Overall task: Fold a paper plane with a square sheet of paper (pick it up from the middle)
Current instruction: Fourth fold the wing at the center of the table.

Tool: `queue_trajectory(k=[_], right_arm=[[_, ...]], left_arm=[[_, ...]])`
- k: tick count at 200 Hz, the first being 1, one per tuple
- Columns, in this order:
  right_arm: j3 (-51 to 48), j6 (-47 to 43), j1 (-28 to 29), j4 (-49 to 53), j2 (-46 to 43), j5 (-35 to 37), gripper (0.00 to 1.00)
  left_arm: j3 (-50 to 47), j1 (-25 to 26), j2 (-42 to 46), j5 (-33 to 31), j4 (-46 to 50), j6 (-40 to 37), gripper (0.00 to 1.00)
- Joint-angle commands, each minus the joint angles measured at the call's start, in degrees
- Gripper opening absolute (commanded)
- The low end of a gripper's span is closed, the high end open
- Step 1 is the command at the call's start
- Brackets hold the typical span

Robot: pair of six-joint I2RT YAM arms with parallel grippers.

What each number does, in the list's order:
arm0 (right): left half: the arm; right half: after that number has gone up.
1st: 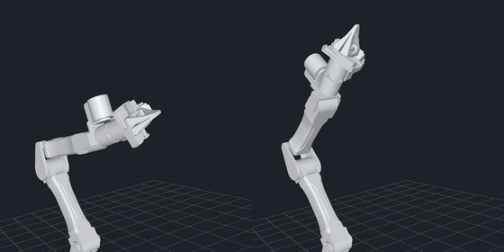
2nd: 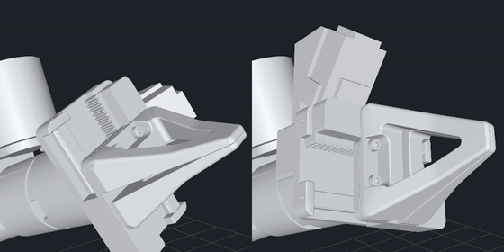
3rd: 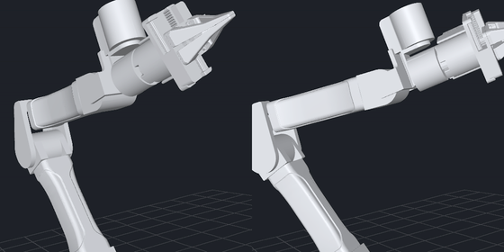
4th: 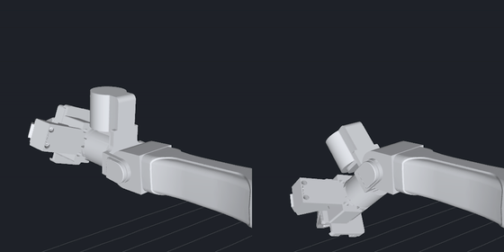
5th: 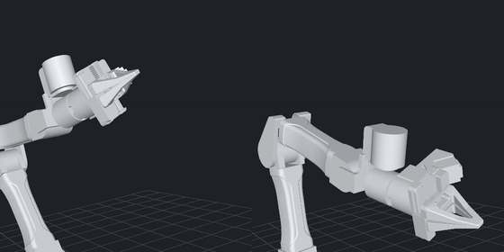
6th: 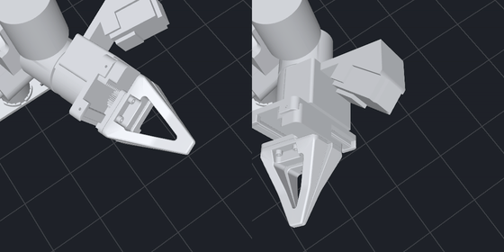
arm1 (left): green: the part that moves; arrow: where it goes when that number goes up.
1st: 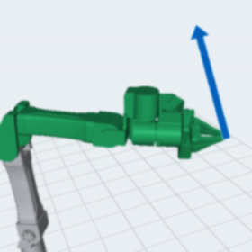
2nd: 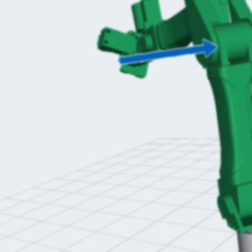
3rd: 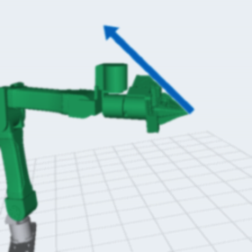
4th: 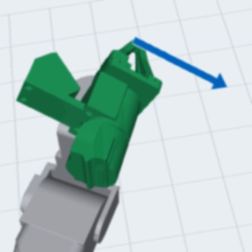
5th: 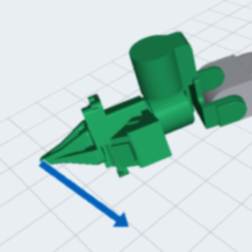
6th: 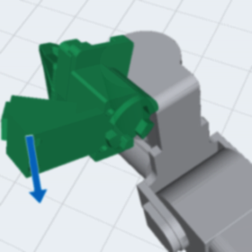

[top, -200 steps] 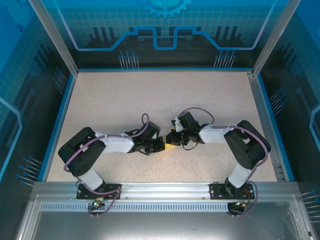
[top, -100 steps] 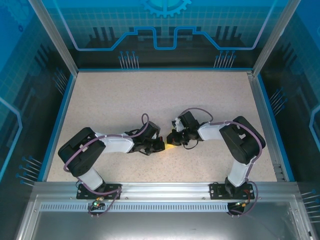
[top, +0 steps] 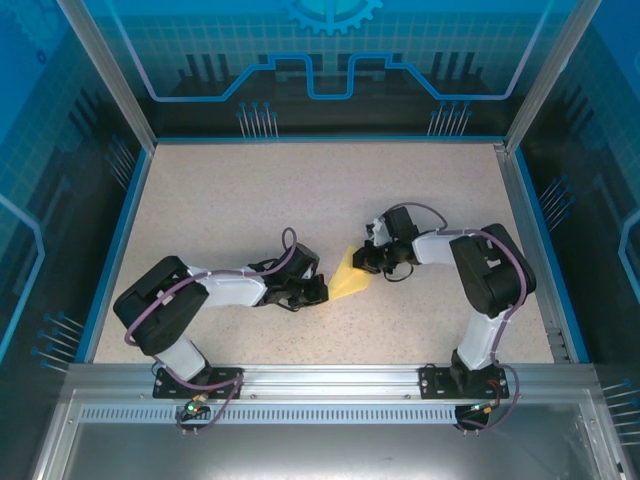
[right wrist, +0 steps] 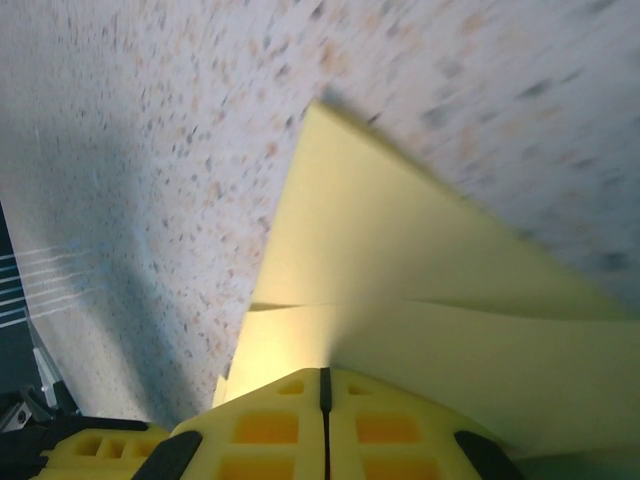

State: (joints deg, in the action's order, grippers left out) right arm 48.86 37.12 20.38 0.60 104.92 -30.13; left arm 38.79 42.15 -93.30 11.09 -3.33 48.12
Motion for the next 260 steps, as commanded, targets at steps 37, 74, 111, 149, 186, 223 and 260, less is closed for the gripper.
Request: queue_trajectory(k=[37, 74, 111, 149, 186, 223, 260], right_arm=[[1.12, -2.94, -8.68, 3.16, -1.05, 5.98, 0.06], [2.63, -2.59, -9.40, 4.68, -8.06, 7.18, 0.06], [-2.51, -0.35, -4.50, 4.56, -16.51, 9.93, 0.07], [-6.70, 4.33, 3.93, 1.04, -17.29, 9.53, 0.07], [-5.90, 7.67, 10.05, -3.52, -12.37, 6.57, 0.07], [-3.53, 8.76, 12.33, -4.62, -6.04, 5.30, 0.07], [-3.25, 9.22, 12.49, -3.94, -2.81, 6.36, 0.06]], left_arm=[[-2.14, -0.23, -0.13, -1.32, 7.06, -0.22, 0.00], [-1.63, -0.29, -0.14, -1.35, 7.11, -0.46, 0.00], [-1.27, -0.30, -0.04, -1.49, 7.12, -0.44, 0.00], [-0.69, -0.23, -0.13, -1.26, 7.45, -0.65, 0.00], [-0.29, -0.23, -0.17, -1.25, 7.74, -0.78, 0.00], [-0.46, -0.24, -0.08, -1.34, 7.59, -0.80, 0.00], [-0.81, -0.29, 0.02, -0.83, 7.51, -1.09, 0.00]])
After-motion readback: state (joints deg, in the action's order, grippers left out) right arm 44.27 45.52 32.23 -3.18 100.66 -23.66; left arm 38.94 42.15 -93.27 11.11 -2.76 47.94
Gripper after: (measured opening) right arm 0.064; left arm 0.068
